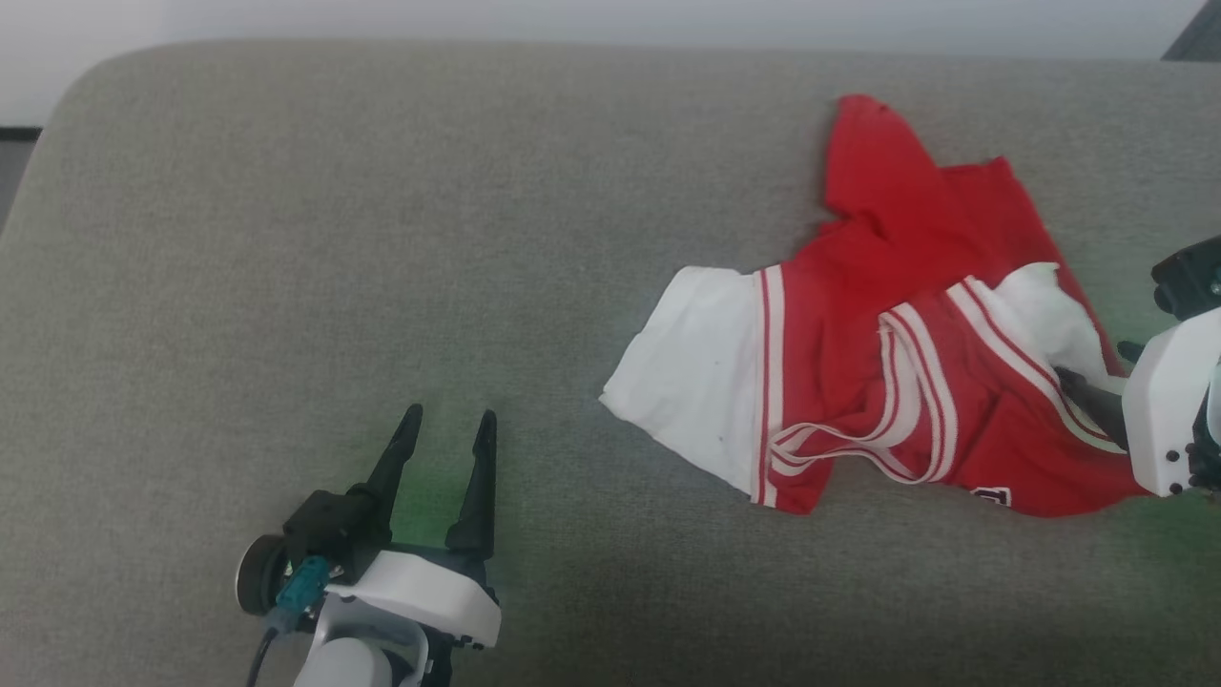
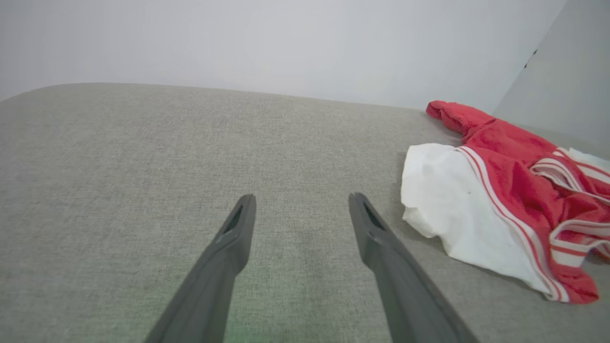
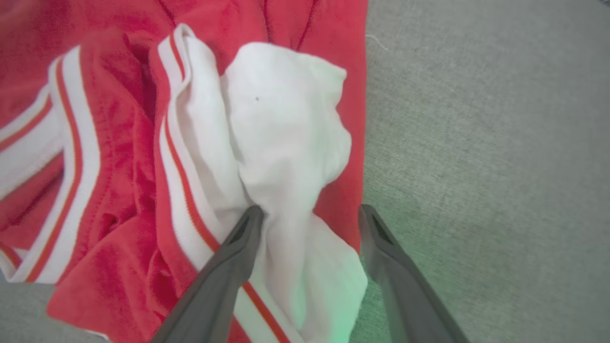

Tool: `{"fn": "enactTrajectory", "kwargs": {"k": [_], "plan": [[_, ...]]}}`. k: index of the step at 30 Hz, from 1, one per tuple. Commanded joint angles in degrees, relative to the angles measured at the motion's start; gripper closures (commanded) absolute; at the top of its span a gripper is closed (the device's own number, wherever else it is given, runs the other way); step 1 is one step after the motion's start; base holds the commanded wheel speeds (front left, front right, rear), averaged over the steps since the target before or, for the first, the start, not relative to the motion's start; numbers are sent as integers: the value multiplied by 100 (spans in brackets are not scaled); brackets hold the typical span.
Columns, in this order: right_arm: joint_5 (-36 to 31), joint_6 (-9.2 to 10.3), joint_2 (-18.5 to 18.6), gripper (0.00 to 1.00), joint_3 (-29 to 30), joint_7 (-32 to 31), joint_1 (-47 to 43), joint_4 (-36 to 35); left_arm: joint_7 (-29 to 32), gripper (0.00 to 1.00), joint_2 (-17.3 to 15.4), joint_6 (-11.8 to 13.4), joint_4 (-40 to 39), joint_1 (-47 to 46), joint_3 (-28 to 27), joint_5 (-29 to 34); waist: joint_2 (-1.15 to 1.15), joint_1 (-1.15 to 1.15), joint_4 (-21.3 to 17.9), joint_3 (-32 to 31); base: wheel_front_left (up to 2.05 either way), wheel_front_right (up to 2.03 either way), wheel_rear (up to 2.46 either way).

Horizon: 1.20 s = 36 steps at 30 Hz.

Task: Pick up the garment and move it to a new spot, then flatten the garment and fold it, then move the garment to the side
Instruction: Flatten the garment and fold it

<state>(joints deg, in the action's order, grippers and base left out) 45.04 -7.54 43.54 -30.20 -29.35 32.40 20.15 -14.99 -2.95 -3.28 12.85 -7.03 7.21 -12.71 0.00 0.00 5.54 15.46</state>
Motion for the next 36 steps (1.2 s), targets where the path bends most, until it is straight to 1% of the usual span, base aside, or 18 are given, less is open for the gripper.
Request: {"fn": "enactTrajectory", "kwargs": {"k": [1,3,4,5,6,7,8,12,16,20,22,27,29,31,33,35,36], "plan": [[57,10,-4,0,-68,-16,83,1,-27,0,6,43,-9,-48,13,-21,0,0,77,92,0,0,0],[144,10,84,0,-177,37,194,29,-27,0,7,75,-1,-73,51,-57,0,0,94,129,0,0,0],[181,10,113,30,-232,74,221,41,-27,0,9,94,1,-84,65,-75,0,0,97,140,0,0,0],[216,10,131,62,-291,95,244,54,-27,0,10,97,7,-91,74,-86,0,0,99,147,0,0,0],[296,10,140,91,-364,107,273,57,-27,0,10,104,11,-96,79,-99,0,0,97,151,0,0,0],[343,10,161,91,-409,132,310,70,-27,0,9,118,13,-99,76,-110,0,0,91,152,0,0,0],[405,10,186,100,-468,146,329,80,-27,0,8,130,15,-96,71,-122,0,0,79,150,0,0,0],[606,10,238,100,-612,291,419,151,-27,0,9,146,7,-82,37,-117,0,0,-21,134,0,0,0],[805,10,369,100,-446,632,383,338,-27,0,9,122,-10,-135,24,-69,0,0,-129,119,0,0,0],[1030,10,668,100,-71,1035,139,498,-27,0,10,125,-64,-148,-39,-31,0,0,-251,146,0,0,0],[1184,10,820,100,206,1272,-6,618,-27,0,9,108,-72,-153,-55,-8,0,0,-305,172,0,0,0],[1538,10,982,100,851,1729,-458,1161,-27,0,9,80,-59,-190,-41,30,0,0,-394,212,0,0,0],[1540,10,1038,100,1040,1868,-639,1468,-27,0,8,69,-53,-206,-37,39,0,0,-416,223,0,0,0],[1466,10,1029,100,1193,2045,-750,1813,-27,0,9,56,-51,-218,-40,41,0,0,-434,226,0,0,0],[1403,10,903,100,1289,2213,-803,2075,-27,0,8,51,-45,-211,-72,65,0,0,-457,215,0,0,0],[1344,9,736,100,1281,2315,-820,2209,-27,0,9,48,-40,-180,-108,98,0,0,-493,192,0,0,0],[1344,9,736,100,1281,2315,-820,2209,-27,0,9,48,-40,-180,-108,98,0,0,-493,192,0,0,0]]}}
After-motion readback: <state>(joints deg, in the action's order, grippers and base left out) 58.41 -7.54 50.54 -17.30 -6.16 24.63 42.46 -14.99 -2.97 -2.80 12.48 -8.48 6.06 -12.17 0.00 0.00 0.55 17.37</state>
